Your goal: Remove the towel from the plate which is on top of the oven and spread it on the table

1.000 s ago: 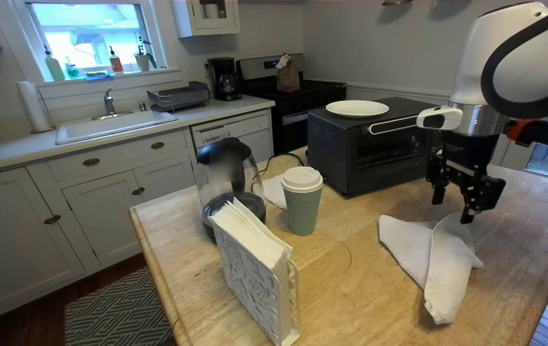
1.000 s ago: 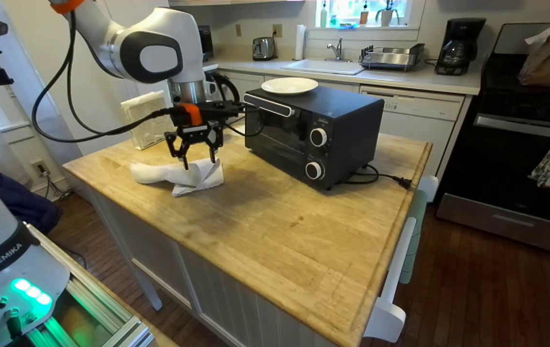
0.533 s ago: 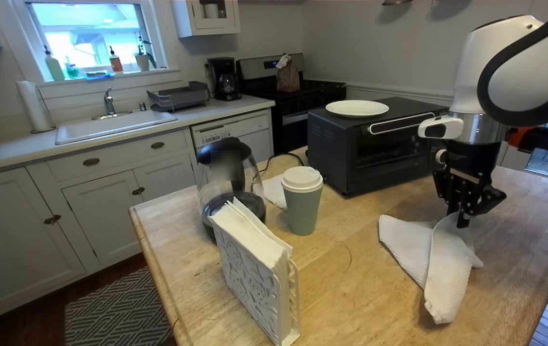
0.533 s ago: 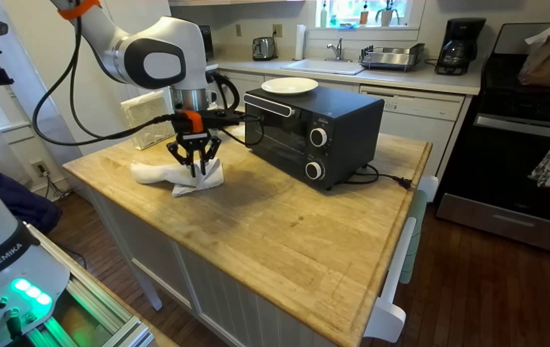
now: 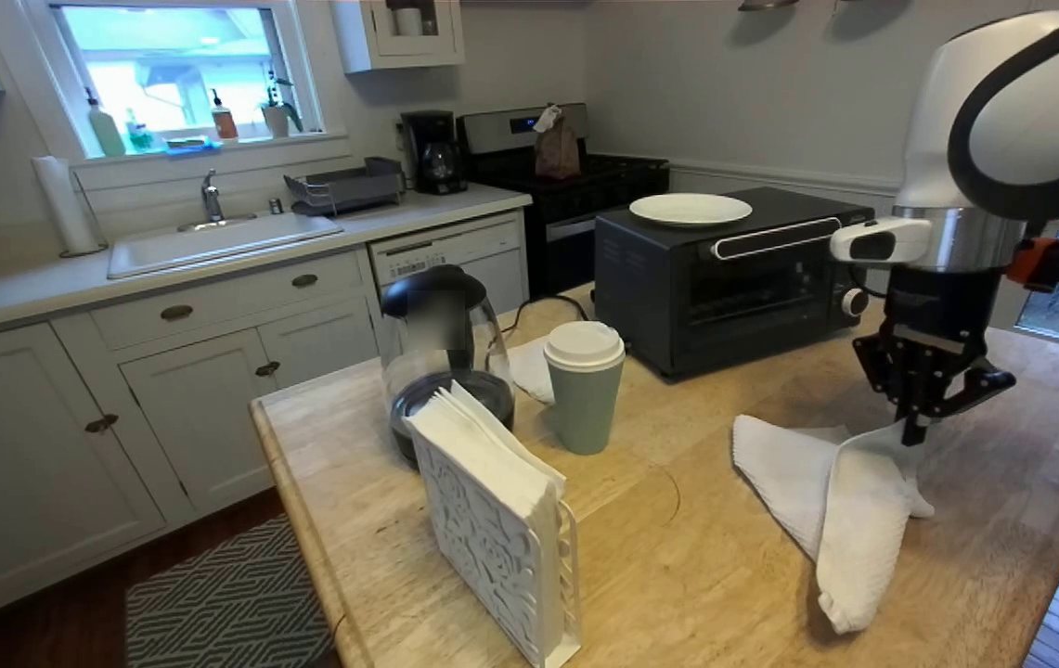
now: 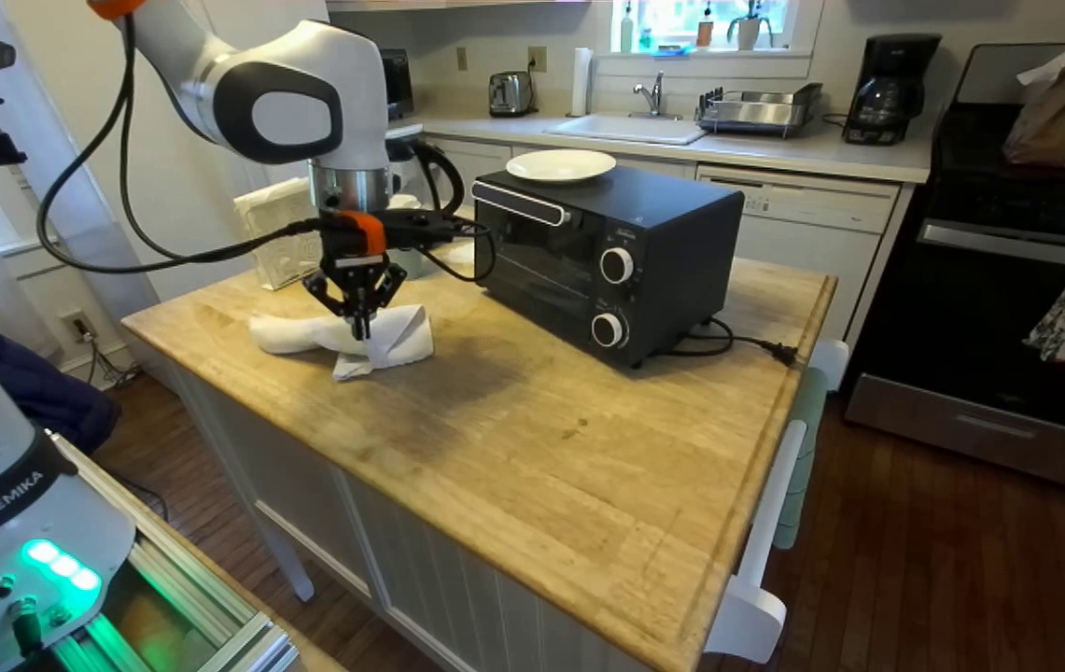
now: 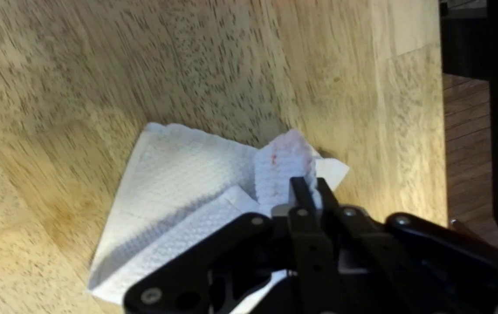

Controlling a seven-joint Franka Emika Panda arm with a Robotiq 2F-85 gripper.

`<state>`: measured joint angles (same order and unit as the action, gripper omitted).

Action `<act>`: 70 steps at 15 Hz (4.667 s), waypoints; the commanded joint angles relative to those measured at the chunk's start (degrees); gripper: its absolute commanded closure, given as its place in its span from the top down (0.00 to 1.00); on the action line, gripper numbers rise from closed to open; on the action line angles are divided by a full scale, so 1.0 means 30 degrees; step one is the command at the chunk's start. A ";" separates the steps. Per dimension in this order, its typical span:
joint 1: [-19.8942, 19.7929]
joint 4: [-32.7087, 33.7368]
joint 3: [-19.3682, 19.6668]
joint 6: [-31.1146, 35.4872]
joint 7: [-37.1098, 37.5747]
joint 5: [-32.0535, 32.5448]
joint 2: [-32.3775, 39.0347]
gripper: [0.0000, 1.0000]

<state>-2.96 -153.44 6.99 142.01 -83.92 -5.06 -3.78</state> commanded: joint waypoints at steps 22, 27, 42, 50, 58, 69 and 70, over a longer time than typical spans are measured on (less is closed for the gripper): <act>0.1846 -0.1401 -0.0799 -0.1160 -0.2640 0.0809 -0.3813 1.00; 0.1872 -0.1417 -0.0361 -0.0565 -0.3389 0.0746 -0.2948 1.00; 0.2019 -0.1282 0.0254 0.3026 -0.6721 -0.0362 -0.2906 1.00; 0.3140 -0.1320 0.0408 0.1717 -1.0108 -0.1459 -0.2391 1.00; 0.3938 -0.1331 0.0272 0.1200 -1.5545 -0.4959 -0.1993 1.00; 0.2898 -0.1356 -0.0267 -0.3277 -2.2109 -0.5333 -0.1428 1.00; 0.2723 -0.1354 -0.0248 -0.2910 -2.2616 -0.5441 -0.1305 1.00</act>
<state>7.36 -157.56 5.91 132.16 -146.08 -20.23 -7.91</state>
